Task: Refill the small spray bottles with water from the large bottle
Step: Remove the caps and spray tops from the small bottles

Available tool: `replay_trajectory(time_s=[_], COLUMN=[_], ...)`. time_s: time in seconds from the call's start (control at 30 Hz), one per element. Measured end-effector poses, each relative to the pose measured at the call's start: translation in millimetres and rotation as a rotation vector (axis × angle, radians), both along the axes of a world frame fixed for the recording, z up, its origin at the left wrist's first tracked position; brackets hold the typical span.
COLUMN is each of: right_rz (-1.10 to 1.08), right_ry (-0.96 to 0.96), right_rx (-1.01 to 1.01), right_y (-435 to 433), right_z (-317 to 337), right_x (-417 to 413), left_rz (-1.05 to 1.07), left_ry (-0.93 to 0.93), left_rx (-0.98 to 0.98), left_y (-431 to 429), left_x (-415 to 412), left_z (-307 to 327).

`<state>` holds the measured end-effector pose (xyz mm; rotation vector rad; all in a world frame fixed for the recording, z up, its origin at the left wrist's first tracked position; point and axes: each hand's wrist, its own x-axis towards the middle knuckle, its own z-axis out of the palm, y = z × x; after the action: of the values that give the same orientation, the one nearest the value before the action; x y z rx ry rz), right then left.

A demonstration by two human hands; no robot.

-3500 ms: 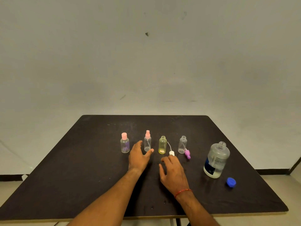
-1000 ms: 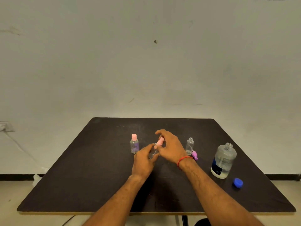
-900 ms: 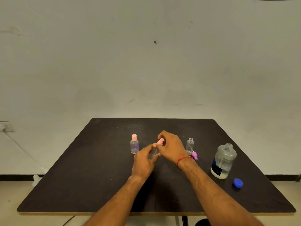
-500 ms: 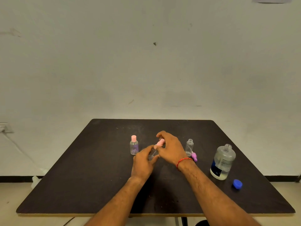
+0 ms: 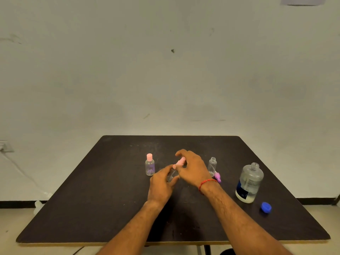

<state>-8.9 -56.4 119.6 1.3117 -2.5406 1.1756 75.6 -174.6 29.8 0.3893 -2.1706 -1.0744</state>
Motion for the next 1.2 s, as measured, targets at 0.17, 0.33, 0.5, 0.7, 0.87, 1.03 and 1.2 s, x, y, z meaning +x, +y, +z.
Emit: replay_trajectory(time_s=[0.17, 0.33, 0.5, 0.7, 0.87, 1.03, 1.2], right_rz=[-0.073, 0.003, 0.046, -0.048, -0.079, -0.04, -0.061], right_ry=[0.01, 0.058, 0.043, -0.032, 0.012, 0.046, 0.094], right_rx=[0.068, 0.095, 0.047, 0.04, 0.074, 0.104, 0.055], right_y=[0, -1, 0, 0, 0, 1, 8], right_z=[3, 4, 1, 3, 8, 13, 18], right_x=[-1, 0, 1, 4, 6, 8, 5], left_rz=[0.013, 0.014, 0.028, 0.033, 0.03, 0.034, 0.081], left_ry=[-0.009, -0.035, -0.038, -0.008, -0.039, -0.056, -0.084], left_rx=[-0.033, -0.002, 0.002, -0.014, -0.01, 0.01, 0.004], left_y=[0, 0, 1, 1, -1, -3, -3], left_x=[-1, -1, 2, 3, 1, 1, 3], left_z=[-2, -1, 1, -1, -2, -3, -2])
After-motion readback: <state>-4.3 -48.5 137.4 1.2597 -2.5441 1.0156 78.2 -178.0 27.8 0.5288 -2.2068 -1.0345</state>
